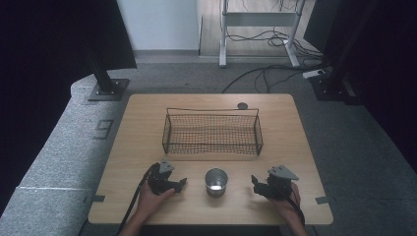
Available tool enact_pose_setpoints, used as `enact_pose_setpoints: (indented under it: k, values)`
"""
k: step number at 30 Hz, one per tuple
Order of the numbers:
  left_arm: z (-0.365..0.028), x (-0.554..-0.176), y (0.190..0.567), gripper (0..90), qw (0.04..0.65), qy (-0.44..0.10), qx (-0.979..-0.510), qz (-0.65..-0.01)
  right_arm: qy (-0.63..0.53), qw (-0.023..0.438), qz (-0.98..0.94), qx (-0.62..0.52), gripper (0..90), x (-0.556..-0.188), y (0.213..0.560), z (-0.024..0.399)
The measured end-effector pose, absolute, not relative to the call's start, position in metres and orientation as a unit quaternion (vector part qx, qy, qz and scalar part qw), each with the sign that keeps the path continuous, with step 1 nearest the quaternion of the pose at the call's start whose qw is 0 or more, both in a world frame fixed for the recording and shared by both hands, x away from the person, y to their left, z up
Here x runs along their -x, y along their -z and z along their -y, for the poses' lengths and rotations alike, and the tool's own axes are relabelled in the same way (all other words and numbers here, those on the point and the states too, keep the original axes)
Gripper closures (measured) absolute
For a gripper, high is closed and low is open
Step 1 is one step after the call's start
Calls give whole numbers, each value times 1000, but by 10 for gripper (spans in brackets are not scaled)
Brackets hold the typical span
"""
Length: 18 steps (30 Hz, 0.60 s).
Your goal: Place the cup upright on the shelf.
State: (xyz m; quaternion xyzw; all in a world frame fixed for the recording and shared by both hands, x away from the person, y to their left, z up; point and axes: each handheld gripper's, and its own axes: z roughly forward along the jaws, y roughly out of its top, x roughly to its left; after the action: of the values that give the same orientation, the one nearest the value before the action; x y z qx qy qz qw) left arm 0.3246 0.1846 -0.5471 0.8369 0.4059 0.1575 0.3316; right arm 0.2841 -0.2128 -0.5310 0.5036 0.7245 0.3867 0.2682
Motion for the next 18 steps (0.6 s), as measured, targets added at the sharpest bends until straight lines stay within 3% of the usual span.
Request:
enact_pose_setpoints:
  k: [18]
  values:
    - [-185, -325, 547, 139, 332, -158, -837, -406, -438, 246, -729, -465, 143, -264, 510, 197]
